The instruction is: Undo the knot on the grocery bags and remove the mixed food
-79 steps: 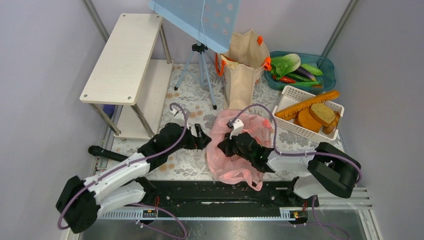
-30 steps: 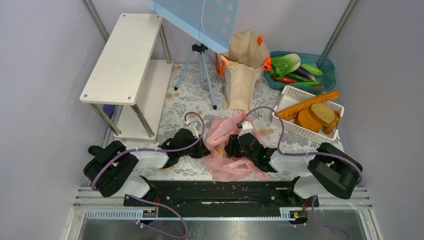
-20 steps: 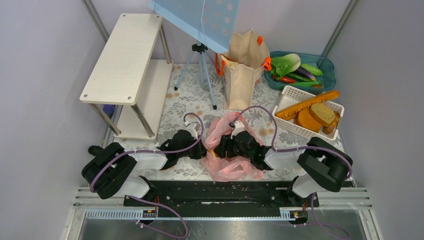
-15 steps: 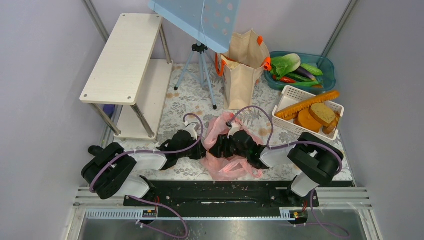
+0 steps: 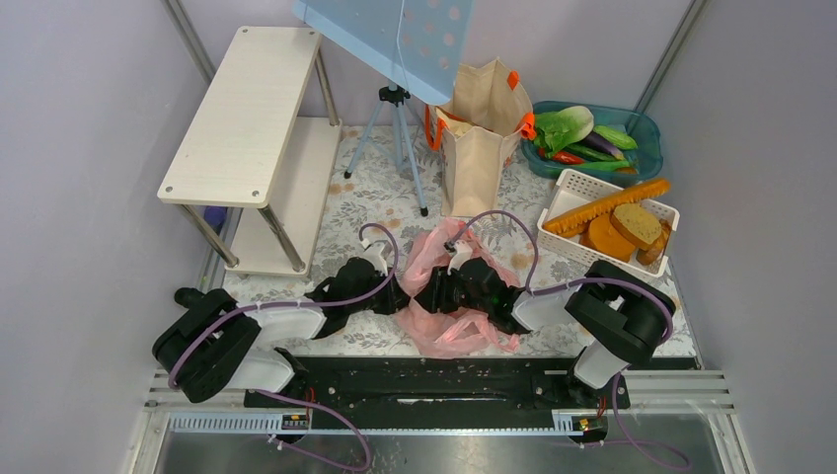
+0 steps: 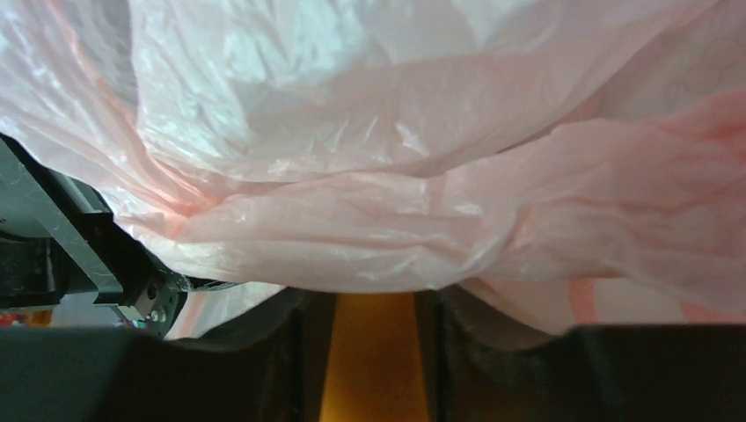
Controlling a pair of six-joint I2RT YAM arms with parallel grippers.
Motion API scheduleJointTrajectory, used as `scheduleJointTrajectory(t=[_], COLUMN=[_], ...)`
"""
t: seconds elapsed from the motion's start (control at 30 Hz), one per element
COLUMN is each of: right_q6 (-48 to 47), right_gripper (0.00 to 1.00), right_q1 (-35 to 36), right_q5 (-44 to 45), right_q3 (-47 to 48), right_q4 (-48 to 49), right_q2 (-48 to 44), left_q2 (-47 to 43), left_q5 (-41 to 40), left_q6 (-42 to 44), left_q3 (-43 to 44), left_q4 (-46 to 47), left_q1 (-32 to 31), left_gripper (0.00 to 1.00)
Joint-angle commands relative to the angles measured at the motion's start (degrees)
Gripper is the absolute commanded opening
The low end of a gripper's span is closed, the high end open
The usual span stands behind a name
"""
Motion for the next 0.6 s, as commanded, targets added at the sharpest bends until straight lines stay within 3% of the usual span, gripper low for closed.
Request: scheduleJointTrajectory(t=[0.0, 0.1, 0.13, 0.3, 0.57], right_q6=[0.6, 1.3, 1.8, 1.2, -8.8], right_gripper=[0.35, 0.06, 0.0, 0.0, 0.0], right_q1=[0.5, 0.5, 0.5, 0.5, 0.5], right_q5=[-2.0, -1.1, -0.3, 7.8, 20.0], right_q3=[-0.3, -0.8, -1.3, -2.2, 0.1], right_q4=[0.8, 1.2, 1.6, -4.9, -21.1], right_q2=[-1.1, -2.6, -3.8, -15.7, -37.9], left_q2=[-2.1, -2.8, -3.4, -8.2, -15.6], left_q5=[-2.2, -2.8, -3.0, -6.6, -8.7], left_q6=[1.0, 1.5, 1.7, 4.7, 10.5], left_q3=[0.3, 1.0, 1.2, 2.7, 8.8], left_q4=[2.7, 1.5, 0.8, -6.3, -22.4], left_q1=[0.2, 0.1, 0.1, 0.2, 0.7], left_gripper=[0.0, 0.0, 0.0, 0.0, 0.0])
